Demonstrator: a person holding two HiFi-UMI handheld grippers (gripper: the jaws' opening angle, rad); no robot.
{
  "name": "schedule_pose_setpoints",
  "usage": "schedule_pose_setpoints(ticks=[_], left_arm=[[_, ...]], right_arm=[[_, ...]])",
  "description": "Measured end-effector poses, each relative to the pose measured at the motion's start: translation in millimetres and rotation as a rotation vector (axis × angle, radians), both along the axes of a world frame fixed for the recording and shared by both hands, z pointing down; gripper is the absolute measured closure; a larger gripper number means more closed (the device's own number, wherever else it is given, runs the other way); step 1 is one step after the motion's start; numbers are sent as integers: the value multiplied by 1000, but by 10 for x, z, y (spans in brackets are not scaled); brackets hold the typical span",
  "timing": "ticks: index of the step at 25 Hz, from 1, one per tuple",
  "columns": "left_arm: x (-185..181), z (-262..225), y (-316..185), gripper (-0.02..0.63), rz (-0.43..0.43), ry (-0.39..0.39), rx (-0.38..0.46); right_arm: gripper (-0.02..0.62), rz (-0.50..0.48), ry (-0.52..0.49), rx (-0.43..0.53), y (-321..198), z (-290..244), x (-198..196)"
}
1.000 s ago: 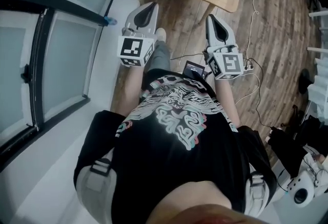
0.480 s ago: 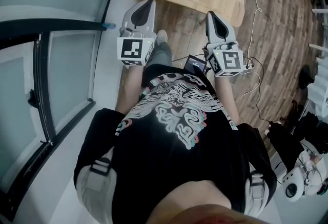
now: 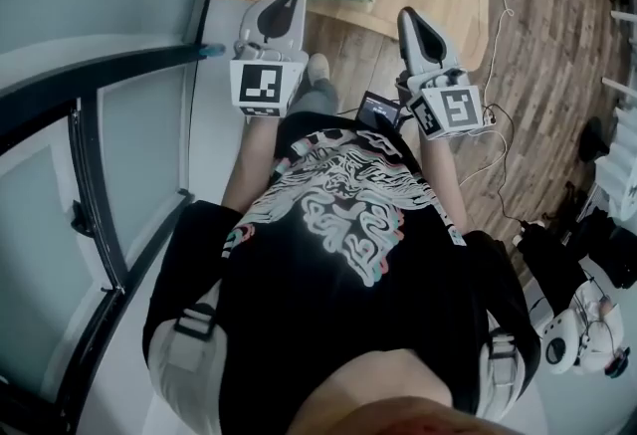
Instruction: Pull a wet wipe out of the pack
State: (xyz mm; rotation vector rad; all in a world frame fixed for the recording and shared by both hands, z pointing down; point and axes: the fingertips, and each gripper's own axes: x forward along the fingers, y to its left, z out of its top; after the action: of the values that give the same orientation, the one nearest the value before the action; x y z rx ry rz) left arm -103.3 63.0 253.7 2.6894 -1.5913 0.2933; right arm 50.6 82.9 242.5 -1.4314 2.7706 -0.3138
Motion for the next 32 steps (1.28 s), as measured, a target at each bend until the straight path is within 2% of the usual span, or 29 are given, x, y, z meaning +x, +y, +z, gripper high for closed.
schedule_pose_setpoints(ticks=[4, 11, 14, 17, 21, 28, 32], left_arm=[[-69, 60, -230, 618, 26, 11, -14], [-167, 142, -533, 618, 71, 19, -26], [-153, 176, -595, 618, 93, 14, -30], [-124, 213, -644, 618, 110, 16, -33], [-92, 274, -673, 618, 129, 20, -42], [-91, 364, -758, 618, 134, 10, -54], [-143, 452, -830, 618, 122, 3, -72]], right_arm=[[597, -27, -43, -37, -234, 19, -151], [597, -23, 45, -74, -483, 149, -338], [596, -16, 73, -92, -499, 195, -332], [597, 25, 51, -90, -532, 179, -248], [597, 10, 11, -123, -579, 220, -236], [597, 45, 63, -96, -672, 251, -226], [597, 53, 97, -115, -748, 380, -216]])
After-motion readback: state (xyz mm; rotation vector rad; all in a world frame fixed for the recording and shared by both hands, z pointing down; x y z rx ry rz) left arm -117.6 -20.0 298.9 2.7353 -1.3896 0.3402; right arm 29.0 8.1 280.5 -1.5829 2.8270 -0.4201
